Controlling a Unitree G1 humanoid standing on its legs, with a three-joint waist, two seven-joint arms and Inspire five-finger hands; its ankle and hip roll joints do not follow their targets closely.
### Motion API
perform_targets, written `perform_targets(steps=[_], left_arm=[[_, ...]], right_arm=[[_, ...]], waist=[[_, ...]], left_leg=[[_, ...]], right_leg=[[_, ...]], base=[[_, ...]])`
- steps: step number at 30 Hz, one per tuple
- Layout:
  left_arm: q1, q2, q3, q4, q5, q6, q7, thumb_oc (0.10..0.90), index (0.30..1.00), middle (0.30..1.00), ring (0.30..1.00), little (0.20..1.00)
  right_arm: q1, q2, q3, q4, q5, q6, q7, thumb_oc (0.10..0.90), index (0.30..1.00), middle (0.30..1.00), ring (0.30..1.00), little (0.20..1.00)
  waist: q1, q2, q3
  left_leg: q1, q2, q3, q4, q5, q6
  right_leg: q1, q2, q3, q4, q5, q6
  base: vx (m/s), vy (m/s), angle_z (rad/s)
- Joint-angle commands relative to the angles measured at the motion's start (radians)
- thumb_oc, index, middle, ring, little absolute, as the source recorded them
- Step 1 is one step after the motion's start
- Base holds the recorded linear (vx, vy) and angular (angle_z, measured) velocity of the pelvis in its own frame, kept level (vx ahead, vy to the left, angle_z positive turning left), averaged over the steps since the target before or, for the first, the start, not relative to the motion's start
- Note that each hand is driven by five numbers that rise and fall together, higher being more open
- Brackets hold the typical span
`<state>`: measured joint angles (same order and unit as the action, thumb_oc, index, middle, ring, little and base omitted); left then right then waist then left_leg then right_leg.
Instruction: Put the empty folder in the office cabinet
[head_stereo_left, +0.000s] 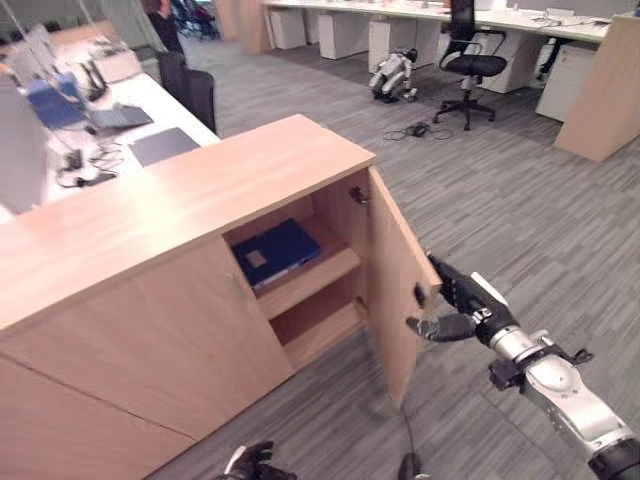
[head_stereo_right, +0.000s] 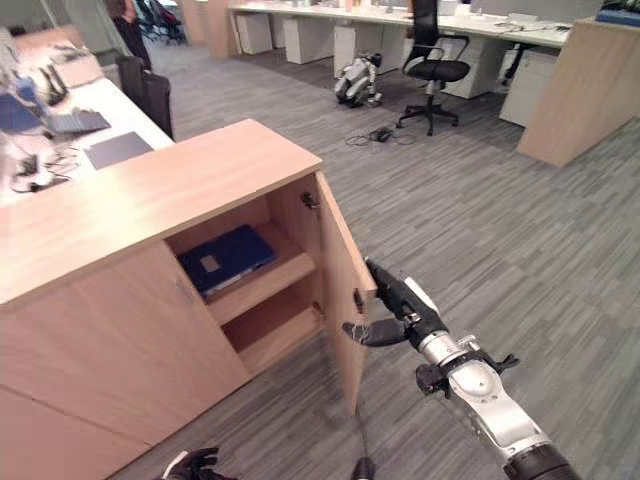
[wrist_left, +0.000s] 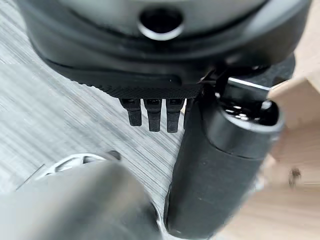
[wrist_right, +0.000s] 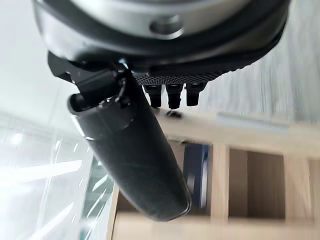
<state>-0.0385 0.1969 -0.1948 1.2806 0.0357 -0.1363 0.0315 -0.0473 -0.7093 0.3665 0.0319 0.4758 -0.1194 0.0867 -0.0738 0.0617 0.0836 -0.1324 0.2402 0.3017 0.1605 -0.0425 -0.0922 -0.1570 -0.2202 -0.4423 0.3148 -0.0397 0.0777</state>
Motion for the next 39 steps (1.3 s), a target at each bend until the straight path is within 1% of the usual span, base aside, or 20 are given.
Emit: perform_targets(steps=[1,2,4,5,8,9,10,11,12,14,15,17,20,22,23,27,30,37,38,39], left_arm=[[-0.006,0.106,-0.016,-0.021,0.062,0.013,0.021,0.800,0.900,0.900,0.900,0.900],[-0.007,0.108,-0.014,-0.021,0.062,0.013,0.021,0.800,0.900,0.900,0.900,0.900],[-0.022,0.120,-0.028,-0.027,0.057,0.012,0.033,0.800,0.900,0.900,0.900,0.900],[-0.023,0.122,-0.025,-0.027,0.056,0.013,0.033,0.800,0.900,0.900,0.900,0.900],[-0.038,0.142,-0.011,-0.044,0.023,0.016,0.055,0.800,0.900,0.900,0.900,0.900],[-0.052,0.151,-0.011,-0.054,0.002,0.022,0.071,0.800,0.900,0.900,0.900,0.900],[-0.053,0.152,-0.011,-0.054,0.002,0.023,0.071,0.800,0.900,0.900,0.900,0.900],[-0.054,0.154,-0.007,-0.055,-0.011,0.025,0.074,0.800,0.900,0.900,0.900,0.900],[-0.058,0.153,-0.006,-0.049,-0.022,0.027,0.077,0.800,0.900,0.900,0.900,0.900],[-0.067,0.150,-0.014,-0.038,-0.022,0.025,0.076,0.800,0.900,0.900,0.900,0.900],[-0.070,0.147,-0.027,-0.032,-0.006,0.024,0.074,0.800,0.900,0.900,0.900,0.900],[-0.079,0.145,-0.053,-0.007,0.041,0.024,0.058,0.800,0.900,0.900,0.900,0.900],[-0.077,0.137,-0.050,0.014,0.076,0.031,0.050,0.800,0.900,0.900,0.900,0.900],[-0.077,0.137,-0.050,0.014,0.076,0.031,0.050,0.800,0.900,0.900,0.900,0.900],[-0.061,0.128,-0.036,0.030,0.103,0.040,0.048,0.800,0.900,0.900,0.900,0.900],[-0.016,0.097,-0.050,0.015,0.132,0.037,0.031,0.800,0.900,0.900,0.900,0.900],[-0.004,0.088,-0.056,0.006,0.120,0.035,0.028,0.800,0.900,0.900,0.900,0.900],[-0.002,0.068,-0.093,-0.043,0.041,0.018,0.019,0.800,0.900,0.900,0.900,0.900],[-0.003,0.069,-0.093,-0.043,0.041,0.018,0.019,0.800,0.900,0.900,0.900,0.900],[-0.009,0.064,-0.108,-0.046,0.030,0.015,0.012,0.800,0.900,0.900,0.900,0.900]], right_arm=[[-0.238,0.168,0.178,-0.105,-0.043,-0.066,0.147,0.800,0.900,0.900,0.900,0.900],[-0.241,0.172,0.180,-0.101,-0.043,-0.067,0.147,0.800,0.900,0.900,0.900,0.900],[-0.359,0.277,0.235,-0.078,-0.073,-0.078,0.095,0.800,0.900,0.900,0.900,0.900],[-0.363,0.281,0.238,-0.074,-0.074,-0.079,0.094,0.800,0.900,0.900,0.900,0.900],[-0.464,0.377,0.278,-0.062,-0.082,-0.094,0.065,0.800,0.900,0.900,0.900,0.900],[-0.457,0.393,0.274,-0.076,-0.063,-0.099,0.048,0.800,0.900,0.900,0.900,0.900],[-0.458,0.393,0.273,-0.076,-0.063,-0.099,0.047,0.800,0.900,0.900,0.900,0.900],[-0.458,0.392,0.271,-0.092,-0.057,-0.102,0.043,0.800,0.900,0.900,0.900,0.900],[-0.444,0.379,0.260,-0.118,-0.044,-0.102,0.043,0.800,0.900,0.900,0.900,0.900],[-0.419,0.358,0.236,-0.152,-0.017,-0.106,0.044,0.800,0.900,0.900,0.900,0.900],[-0.398,0.343,0.217,-0.158,-0.008,-0.108,0.041,0.800,0.900,0.900,0.900,0.900],[-0.318,0.308,0.172,-0.132,-0.011,-0.108,0.036,0.800,0.900,0.900,0.900,0.900],[-0.227,0.290,0.134,-0.085,-0.053,-0.098,0.033,0.800,0.900,0.900,0.900,0.900],[-0.227,0.290,0.134,-0.086,-0.053,-0.098,0.033,0.800,0.900,0.900,0.900,0.900],[-0.110,0.271,0.090,0.001,-0.128,-0.085,0.013,0.800,0.900,0.900,0.900,0.900],[0.051,0.289,0.007,0.225,-0.211,-0.063,-0.021,0.800,0.900,0.900,0.900,0.900],[0.075,0.307,-0.021,0.320,-0.227,-0.061,-0.045,0.800,0.900,0.900,0.900,0.900],[0.059,0.370,-0.074,0.875,-0.330,-0.029,-0.131,0.800,0.900,0.900,0.900,0.900],[0.057,0.371,-0.074,0.878,-0.330,-0.031,-0.131,0.800,0.900,0.900,0.900,0.900],[0.048,0.389,-0.096,1.002,-0.320,-0.015,-0.138,0.800,0.900,0.900,0.900,0.900]], waist=[[0.139,-0.076,0.049],[0.135,-0.080,0.050],[0.180,-0.081,0.039],[0.177,-0.086,0.041],[0.223,-0.085,0.048],[0.225,-0.082,0.050],[0.224,-0.083,0.047],[0.219,-0.080,0.050],[0.204,-0.075,0.052],[0.186,-0.067,0.059],[0.169,-0.066,0.062],[0.136,-0.082,0.062],[0.113,-0.090,0.061],[0.113,-0.090,0.061],[0.104,-0.097,0.050],[0.084,-0.081,0.025],[0.075,-0.075,0.020],[0.057,-0.055,0.012],[0.058,-0.056,0.013],[0.053,-0.052,0.012]], left_leg=[[0.137,-0.042,0.002,-0.133,0.065,-0.044],[0.137,-0.045,0.000,-0.134,0.066,-0.043],[0.137,-0.092,-0.020,-0.159,0.050,-0.006],[0.137,-0.097,-0.021,-0.161,0.051,-0.004],[0.158,-0.141,-0.033,-0.175,0.028,0.037],[0.166,-0.156,-0.085,-0.181,0.030,0.045],[0.160,-0.157,-0.086,-0.181,0.033,0.047],[0.174,-0.162,-0.116,-0.194,0.033,0.047],[0.180,-0.166,-0.158,-0.204,0.039,0.047],[0.185,-0.171,-0.220,-0.211,0.043,0.047],[0.190,-0.176,-0.251,-0.215,0.041,0.047],[0.197,-0.202,-0.310,-0.219,0.037,0.047],[0.210,-0.209,-0.340,-0.226,0.031,0.046],[0.210,-0.209,-0.340,-0.226,0.031,0.046],[0.212,-0.214,-0.347,-0.228,0.027,0.044],[0.237,-0.211,-0.341,-0.236,0.014,0.042],[0.246,-0.208,-0.335,-0.238,0.010,0.040],[0.266,-0.194,-0.288,-0.244,0.004,0.033],[0.267,-0.194,-0.287,-0.244,0.003,0.033],[0.274,-0.191,-0.276,-0.246,0.001,0.032]], right_leg=[[0.279,-0.069,-0.090,-0.261,0.024,0.078],[0.279,-0.073,-0.092,-0.258,0.022,0.080],[0.273,-0.132,-0.141,-0.171,0.032,0.100],[0.270,-0.139,-0.140,-0.164,0.029,0.102],[0.243,-0.214,-0.159,-0.002,0.079,0.145],[0.224,-0.203,-0.073,0.040,0.114,0.154],[0.220,-0.203,-0.074,0.037,0.119,0.154],[0.209,-0.180,-0.005,0.046,0.103,0.147],[0.190,-0.127,0.084,0.026,0.062,0.133],[0.164,-0.047,0.192,-0.027,0.004,0.118],[0.154,-0.013,0.225,-0.062,-0.024,0.106],[0.147,0.037,0.290,-0.170,-0.019,0.094],[0.142,0.054,0.337,-0.191,-0.002,0.105],[0.142,0.054,0.337,-0.191,-0.002,0.105],[0.177,0.045,0.344,-0.231,0.005,0.099],[0.221,0.046,0.339,-0.286,0.009,0.093],[0.233,0.049,0.346,-0.310,0.014,0.092],[0.255,0.058,0.377,-0.378,0.037,0.092],[0.256,0.058,0.378,-0.378,0.037,0.092],[0.259,0.060,0.381,-0.384,0.038,0.092]], base=[[0.03,0.202,2.04],[0.01,0.198,1.83],[0.02,0.223,1.37],[0.02,0.183,1.06],[0.07,0.181,0.79],[0.10,0.078,0.63],[0.12,0.042,1.05],[0.09,0.054,1.58],[0.12,0.054,1.46],[0.12,0.021,1.17],[0.16,0.001,0.92],[0.13,-0.015,1.03],[0.06,-0.023,0.97],[0.03,-0.030,0.44],[0.06,-0.052,0.10],[0.06,-0.044,-0.11],[0.03,-0.030,-0.12],[0.00,-0.045,-0.26],[0.03,-0.062,-0.17],[0.02,-0.041,-0.08]])
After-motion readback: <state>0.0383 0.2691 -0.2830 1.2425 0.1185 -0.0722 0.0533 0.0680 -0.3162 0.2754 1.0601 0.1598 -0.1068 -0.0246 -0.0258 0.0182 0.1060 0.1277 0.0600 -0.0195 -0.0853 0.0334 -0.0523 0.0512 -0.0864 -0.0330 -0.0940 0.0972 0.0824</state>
